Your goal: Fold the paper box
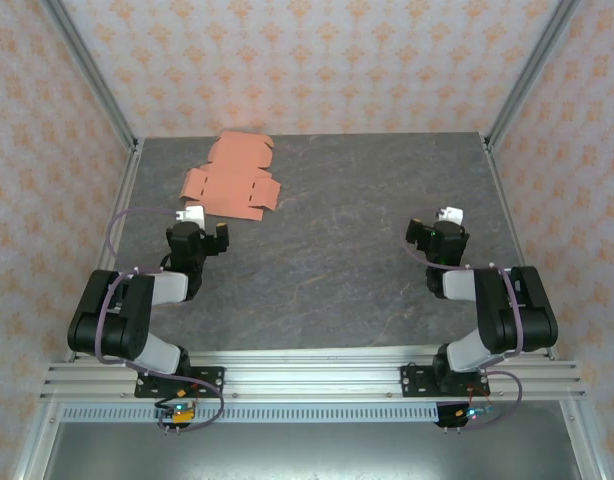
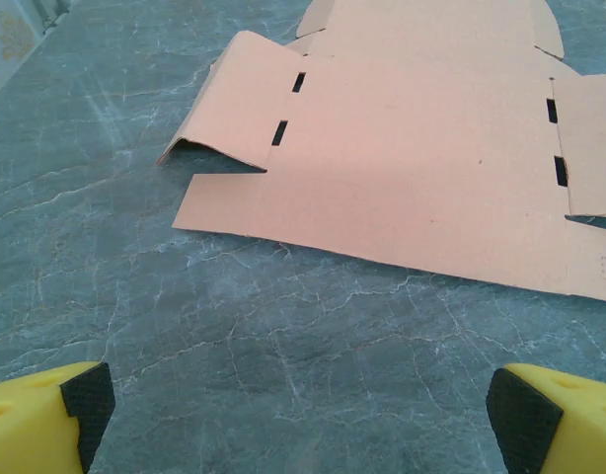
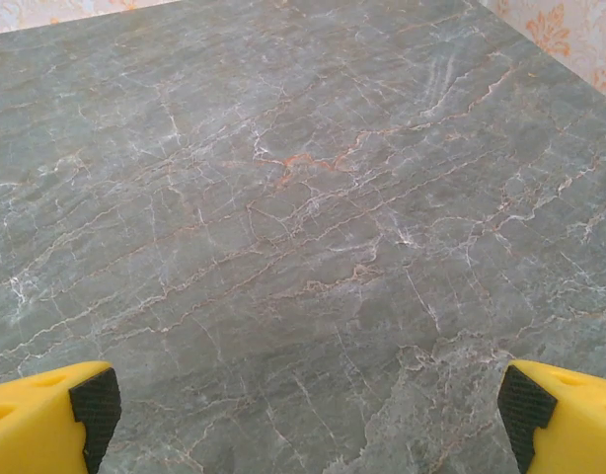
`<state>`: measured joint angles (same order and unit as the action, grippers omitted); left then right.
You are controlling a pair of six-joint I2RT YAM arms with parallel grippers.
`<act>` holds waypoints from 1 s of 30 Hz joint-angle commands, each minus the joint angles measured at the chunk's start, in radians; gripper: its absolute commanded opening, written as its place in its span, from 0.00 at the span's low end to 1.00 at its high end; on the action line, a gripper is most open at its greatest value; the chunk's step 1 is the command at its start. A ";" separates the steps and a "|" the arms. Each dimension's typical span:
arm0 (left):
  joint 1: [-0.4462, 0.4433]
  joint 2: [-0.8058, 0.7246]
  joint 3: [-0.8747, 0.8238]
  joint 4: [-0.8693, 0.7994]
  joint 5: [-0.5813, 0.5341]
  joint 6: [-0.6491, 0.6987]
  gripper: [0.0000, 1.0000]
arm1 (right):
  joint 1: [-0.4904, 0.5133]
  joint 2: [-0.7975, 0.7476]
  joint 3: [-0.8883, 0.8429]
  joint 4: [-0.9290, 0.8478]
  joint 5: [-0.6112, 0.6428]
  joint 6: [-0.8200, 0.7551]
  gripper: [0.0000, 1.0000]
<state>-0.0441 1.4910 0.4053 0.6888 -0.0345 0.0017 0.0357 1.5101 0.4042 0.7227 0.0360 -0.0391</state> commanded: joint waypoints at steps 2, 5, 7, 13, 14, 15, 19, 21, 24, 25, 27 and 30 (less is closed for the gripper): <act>0.000 0.006 0.026 0.045 -0.026 0.023 1.00 | -0.007 0.009 0.021 0.037 -0.005 -0.012 0.99; 0.000 0.006 0.026 0.044 -0.026 0.024 1.00 | -0.007 0.010 0.021 0.037 -0.004 -0.012 0.99; 0.000 0.006 0.026 0.045 -0.027 0.023 1.00 | -0.006 0.009 0.021 0.037 -0.005 -0.012 0.99; 0.000 0.006 0.026 0.044 -0.027 0.021 1.00 | -0.007 0.010 0.021 0.038 -0.005 -0.012 0.99; 0.000 0.006 0.026 0.045 -0.026 0.021 1.00 | -0.007 0.010 0.021 0.038 -0.005 -0.012 0.99; 0.000 0.006 0.026 0.044 -0.025 0.021 1.00 | -0.007 0.010 0.021 0.038 -0.005 -0.012 0.99; 0.009 0.006 0.027 0.042 -0.009 0.018 1.00 | -0.007 0.009 0.021 0.038 -0.005 -0.011 0.99; 0.014 0.006 0.027 0.041 -0.001 0.015 1.00 | -0.007 0.010 0.021 0.038 -0.005 -0.011 0.99; 0.015 0.006 0.027 0.043 -0.001 0.014 1.00 | -0.005 0.009 0.021 0.038 -0.005 -0.012 0.99; 0.015 0.006 0.028 0.043 -0.001 0.014 1.00 | -0.007 0.009 0.021 0.038 -0.005 -0.012 0.99; 0.015 0.006 0.026 0.043 0.001 0.014 1.00 | -0.007 0.010 0.021 0.038 -0.005 -0.012 0.99; 0.015 0.005 0.026 0.043 0.000 0.014 1.00 | -0.006 0.009 0.022 0.035 -0.005 -0.012 0.99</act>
<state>-0.0364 1.4918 0.4107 0.7013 -0.0330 0.0017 0.0357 1.5139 0.4061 0.7280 0.0360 -0.0395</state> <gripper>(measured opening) 0.996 0.992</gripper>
